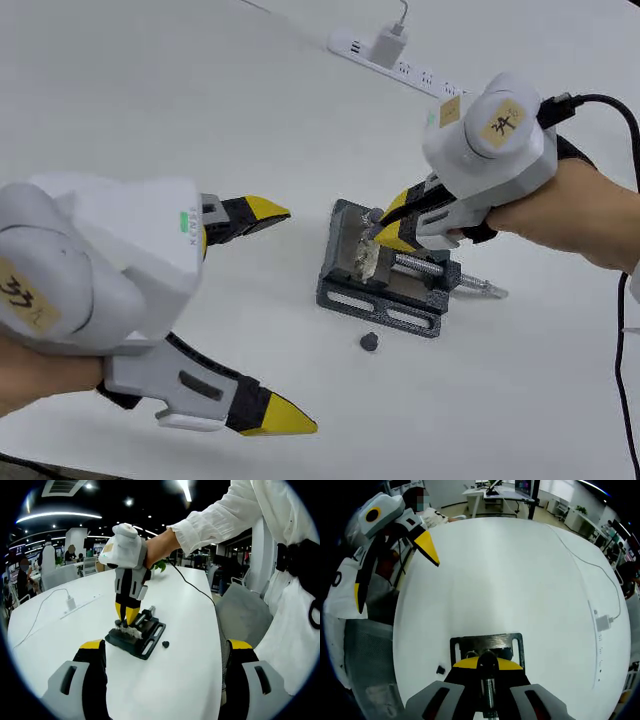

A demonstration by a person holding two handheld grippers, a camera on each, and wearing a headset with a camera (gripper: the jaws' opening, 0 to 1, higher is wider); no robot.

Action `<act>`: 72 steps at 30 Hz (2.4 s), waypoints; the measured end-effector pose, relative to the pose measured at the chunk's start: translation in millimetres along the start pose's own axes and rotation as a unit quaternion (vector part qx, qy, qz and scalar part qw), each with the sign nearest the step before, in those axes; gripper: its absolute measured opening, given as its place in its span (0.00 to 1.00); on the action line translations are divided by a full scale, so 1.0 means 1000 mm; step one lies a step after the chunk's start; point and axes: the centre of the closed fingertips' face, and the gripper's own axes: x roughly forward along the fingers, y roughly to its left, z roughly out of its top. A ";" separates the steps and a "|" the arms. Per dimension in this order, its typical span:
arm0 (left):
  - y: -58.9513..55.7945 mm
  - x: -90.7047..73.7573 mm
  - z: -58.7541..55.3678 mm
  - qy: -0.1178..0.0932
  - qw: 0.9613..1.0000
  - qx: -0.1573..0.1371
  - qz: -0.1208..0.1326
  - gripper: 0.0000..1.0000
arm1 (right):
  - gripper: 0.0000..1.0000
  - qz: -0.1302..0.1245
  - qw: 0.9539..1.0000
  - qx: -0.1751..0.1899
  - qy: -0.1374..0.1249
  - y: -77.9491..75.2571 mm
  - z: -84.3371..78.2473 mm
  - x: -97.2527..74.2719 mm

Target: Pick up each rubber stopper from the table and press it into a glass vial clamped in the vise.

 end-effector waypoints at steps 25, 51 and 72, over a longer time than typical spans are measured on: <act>0.002 0.004 0.003 -0.003 1.000 -0.003 -0.003 0.98 | 0.05 -0.002 1.000 -0.006 0.023 0.004 0.002 0.003; 0.001 0.003 0.005 -0.003 1.000 -0.003 -0.002 0.96 | 0.07 -0.010 1.000 -0.023 0.010 0.007 0.003 -0.005; 0.001 0.004 0.005 -0.005 1.000 -0.010 -0.004 0.95 | 0.00 -0.009 1.000 -0.009 -0.015 0.007 0.002 -0.009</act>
